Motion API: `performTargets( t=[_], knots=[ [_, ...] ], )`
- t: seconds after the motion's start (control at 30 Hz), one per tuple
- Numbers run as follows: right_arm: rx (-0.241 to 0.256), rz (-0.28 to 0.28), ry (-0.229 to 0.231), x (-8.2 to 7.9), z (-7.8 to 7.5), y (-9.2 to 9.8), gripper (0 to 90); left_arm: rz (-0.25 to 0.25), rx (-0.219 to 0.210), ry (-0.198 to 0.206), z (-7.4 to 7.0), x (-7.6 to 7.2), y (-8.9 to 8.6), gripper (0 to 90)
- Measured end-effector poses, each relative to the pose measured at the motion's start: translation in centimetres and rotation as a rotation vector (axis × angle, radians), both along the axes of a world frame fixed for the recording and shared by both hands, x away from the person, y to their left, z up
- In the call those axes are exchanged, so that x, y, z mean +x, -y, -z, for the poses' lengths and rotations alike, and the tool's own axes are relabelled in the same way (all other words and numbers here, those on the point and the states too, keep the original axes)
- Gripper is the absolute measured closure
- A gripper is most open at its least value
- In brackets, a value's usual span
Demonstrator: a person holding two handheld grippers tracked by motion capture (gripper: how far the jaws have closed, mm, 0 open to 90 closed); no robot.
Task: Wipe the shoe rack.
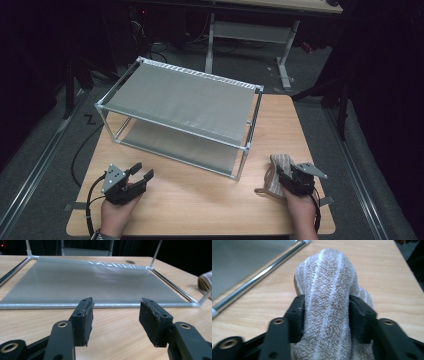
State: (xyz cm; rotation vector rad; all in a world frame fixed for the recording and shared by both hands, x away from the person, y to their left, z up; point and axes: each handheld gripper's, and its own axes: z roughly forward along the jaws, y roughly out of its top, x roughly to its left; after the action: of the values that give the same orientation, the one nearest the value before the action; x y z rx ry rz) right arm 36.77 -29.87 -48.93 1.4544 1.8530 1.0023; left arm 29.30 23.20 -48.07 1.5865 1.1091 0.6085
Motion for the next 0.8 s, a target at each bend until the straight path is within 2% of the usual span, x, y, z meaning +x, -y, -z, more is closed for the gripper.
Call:
performTargets(
  t=[0.1, 0.13, 0.2, 0.23, 0.27, 0.37, 0.43, 0.53, 0.8],
  knots=[
    [0.016, 0.006, 0.038, -0.3, -0.8, -0.1, 39.0, 0.038, 0.019, 0.005, -0.3, -0.3, 1.4, 44.8],
    [0.028, 0.004, 0.071, -0.6, -1.1, 0.0, 36.6, 0.053, 0.033, 0.007, -0.4, -0.3, 1.9, 44.7],
    [0.037, 0.006, 0.105, -1.2, -1.4, 0.2, 35.3, 0.103, 0.059, 0.017, -1.1, 0.1, 3.3, 45.1],
    [0.070, 0.006, 0.135, -1.7, -1.7, 0.5, 35.8, 0.115, 0.059, 0.017, -1.3, 0.3, 3.8, 45.3],
    [0.079, 0.007, 0.156, -2.1, -1.8, 0.5, 36.3, 0.121, 0.061, 0.020, -1.4, 0.4, 4.3, 45.3],
    [0.069, -0.001, 0.201, -2.9, -2.2, 0.4, 37.2, 0.140, 0.047, 0.032, -1.8, 0.8, 5.7, 45.1],
    [0.066, -0.011, 0.229, -3.3, -2.4, 0.4, 39.9, 0.177, 0.020, 0.032, -1.8, 1.1, 7.2, 45.1],
    [0.071, -0.024, 0.232, -3.7, -2.4, 0.7, 41.8, 0.244, 0.023, 0.030, -1.4, 1.5, 10.2, 45.0],
    [0.080, -0.003, 0.225, -5.0, -2.2, 1.5, 43.2, 0.373, -0.011, 0.029, -0.7, 3.1, 17.4, 47.0]
  ],
)
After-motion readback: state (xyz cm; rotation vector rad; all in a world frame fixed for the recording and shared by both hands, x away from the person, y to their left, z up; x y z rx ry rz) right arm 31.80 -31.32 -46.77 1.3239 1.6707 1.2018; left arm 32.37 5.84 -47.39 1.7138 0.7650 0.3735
